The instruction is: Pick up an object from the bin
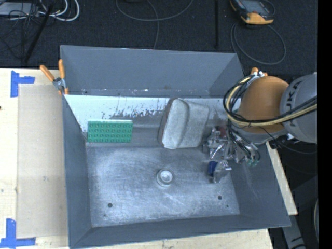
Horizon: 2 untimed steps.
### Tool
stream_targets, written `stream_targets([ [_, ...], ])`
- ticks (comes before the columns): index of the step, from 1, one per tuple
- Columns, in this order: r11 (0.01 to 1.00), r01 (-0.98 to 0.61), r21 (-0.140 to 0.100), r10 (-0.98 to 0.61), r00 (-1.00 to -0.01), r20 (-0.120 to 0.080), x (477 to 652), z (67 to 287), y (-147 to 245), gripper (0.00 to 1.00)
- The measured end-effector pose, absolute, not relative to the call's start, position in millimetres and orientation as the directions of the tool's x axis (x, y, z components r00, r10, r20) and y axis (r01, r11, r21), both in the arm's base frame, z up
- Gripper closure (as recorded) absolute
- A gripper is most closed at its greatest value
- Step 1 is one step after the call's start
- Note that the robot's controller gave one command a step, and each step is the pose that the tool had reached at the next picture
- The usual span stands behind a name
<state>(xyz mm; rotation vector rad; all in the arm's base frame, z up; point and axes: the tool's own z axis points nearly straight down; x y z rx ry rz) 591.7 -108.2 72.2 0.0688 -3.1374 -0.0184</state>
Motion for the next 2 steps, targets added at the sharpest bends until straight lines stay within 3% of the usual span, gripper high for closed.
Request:
stream_targets([
  [1,0.988,-0.157,0.001,-0.157,-0.988,-0.008,579.1,72.7,-125.4,0.0],
  [2,0.988,-0.157,0.0,-0.157,-0.988,0.001,577.7,73.3,-126.9,1.0],
])
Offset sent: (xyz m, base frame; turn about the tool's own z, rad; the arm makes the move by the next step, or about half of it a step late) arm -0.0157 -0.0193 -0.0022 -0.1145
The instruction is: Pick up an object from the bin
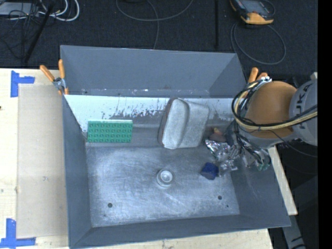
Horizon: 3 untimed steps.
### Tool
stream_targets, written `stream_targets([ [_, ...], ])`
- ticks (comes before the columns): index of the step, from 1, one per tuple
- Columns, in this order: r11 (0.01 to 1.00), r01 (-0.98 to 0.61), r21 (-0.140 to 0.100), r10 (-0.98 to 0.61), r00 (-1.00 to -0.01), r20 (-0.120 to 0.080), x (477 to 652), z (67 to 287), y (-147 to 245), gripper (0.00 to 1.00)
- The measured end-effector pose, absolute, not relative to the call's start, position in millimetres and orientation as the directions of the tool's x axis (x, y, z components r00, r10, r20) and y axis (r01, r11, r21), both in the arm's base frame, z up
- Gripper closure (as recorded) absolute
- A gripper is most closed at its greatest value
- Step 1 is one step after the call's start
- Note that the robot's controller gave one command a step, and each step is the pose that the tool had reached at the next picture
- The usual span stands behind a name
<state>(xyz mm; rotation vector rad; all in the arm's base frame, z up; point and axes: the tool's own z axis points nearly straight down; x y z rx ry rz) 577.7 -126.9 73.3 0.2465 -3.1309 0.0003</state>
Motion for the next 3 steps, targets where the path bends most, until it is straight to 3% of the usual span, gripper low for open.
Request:
stream_targets([
  [1,0.976,-0.219,-0.005,-0.219,-0.976,-0.005,612.5,74,-92,1.0],
  [2,0.976,-0.216,-0.001,-0.216,-0.976,0.003,609.5,72,-93,0.0],
  [3,0.969,-0.247,-0.004,-0.247,-0.969,-0.01,587.9,73,-79,0.0],
])
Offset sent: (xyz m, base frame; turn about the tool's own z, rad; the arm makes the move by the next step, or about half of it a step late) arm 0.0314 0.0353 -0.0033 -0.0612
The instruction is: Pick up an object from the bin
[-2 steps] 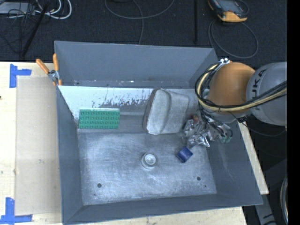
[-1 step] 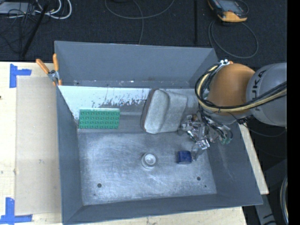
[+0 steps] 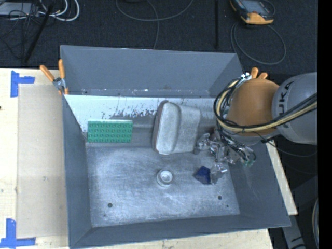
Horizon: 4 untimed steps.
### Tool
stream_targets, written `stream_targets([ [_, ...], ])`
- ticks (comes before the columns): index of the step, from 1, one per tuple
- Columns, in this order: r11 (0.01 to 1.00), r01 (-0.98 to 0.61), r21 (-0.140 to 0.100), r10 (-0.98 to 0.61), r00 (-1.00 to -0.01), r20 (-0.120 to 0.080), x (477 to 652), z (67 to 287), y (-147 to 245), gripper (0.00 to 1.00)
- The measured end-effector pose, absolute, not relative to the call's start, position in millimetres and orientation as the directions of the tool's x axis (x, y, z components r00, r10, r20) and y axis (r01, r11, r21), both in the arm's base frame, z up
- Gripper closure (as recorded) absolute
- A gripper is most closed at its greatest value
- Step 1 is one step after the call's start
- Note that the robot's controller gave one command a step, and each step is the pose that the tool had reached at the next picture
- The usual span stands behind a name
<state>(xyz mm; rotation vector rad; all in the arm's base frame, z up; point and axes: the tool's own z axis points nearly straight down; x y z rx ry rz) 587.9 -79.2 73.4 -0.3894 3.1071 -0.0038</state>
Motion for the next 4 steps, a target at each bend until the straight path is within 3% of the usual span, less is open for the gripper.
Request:
stream_targets([
  [1,0.969,-0.247,-0.001,-0.247,-0.969,0.0,586.8,74,-79,1.0],
  [2,0.895,-0.445,-0.003,-0.445,-0.895,-0.006,585.2,173,-68,1.0],
  [3,0.897,-0.442,0.001,-0.442,-0.897,-0.001,583.8,170,-68,0.0],
  [4,0.871,-0.491,0.003,-0.491,-0.871,0.003,614.5,74,-74,0.0],
])
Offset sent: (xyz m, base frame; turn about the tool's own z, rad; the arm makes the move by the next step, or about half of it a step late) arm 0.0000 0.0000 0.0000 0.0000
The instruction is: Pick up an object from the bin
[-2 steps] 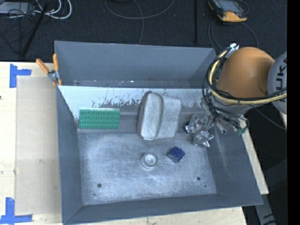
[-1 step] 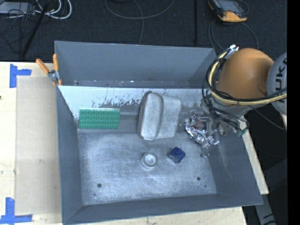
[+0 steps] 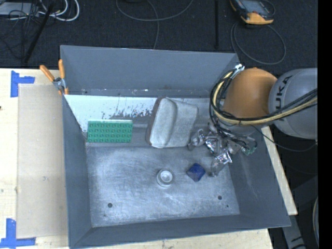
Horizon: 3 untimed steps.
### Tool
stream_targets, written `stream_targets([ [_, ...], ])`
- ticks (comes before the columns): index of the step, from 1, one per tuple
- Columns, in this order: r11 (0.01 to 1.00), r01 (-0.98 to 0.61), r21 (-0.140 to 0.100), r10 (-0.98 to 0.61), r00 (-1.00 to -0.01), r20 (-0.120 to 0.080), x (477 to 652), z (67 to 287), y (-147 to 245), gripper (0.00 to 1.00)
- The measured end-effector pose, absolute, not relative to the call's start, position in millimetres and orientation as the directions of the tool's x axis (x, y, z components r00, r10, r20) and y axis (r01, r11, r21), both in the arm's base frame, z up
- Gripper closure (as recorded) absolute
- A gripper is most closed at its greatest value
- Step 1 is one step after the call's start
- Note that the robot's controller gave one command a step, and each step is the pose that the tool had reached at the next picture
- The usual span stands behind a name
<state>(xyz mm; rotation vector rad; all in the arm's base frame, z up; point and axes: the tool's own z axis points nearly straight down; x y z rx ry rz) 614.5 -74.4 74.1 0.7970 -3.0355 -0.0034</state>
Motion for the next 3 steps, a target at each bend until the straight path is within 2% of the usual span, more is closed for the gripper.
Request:
stream_targets([
  [1,0.846,-0.533,-0.003,-0.533,-0.846,-0.006,576.6,73,-35,0.0],
  [2,0.848,-0.531,-0.002,-0.531,-0.848,-0.001,577.4,74,-36,1.0],
  [3,0.838,-0.546,-0.006,-0.546,-0.838,-0.008,595.2,201,-51,1.0],
])
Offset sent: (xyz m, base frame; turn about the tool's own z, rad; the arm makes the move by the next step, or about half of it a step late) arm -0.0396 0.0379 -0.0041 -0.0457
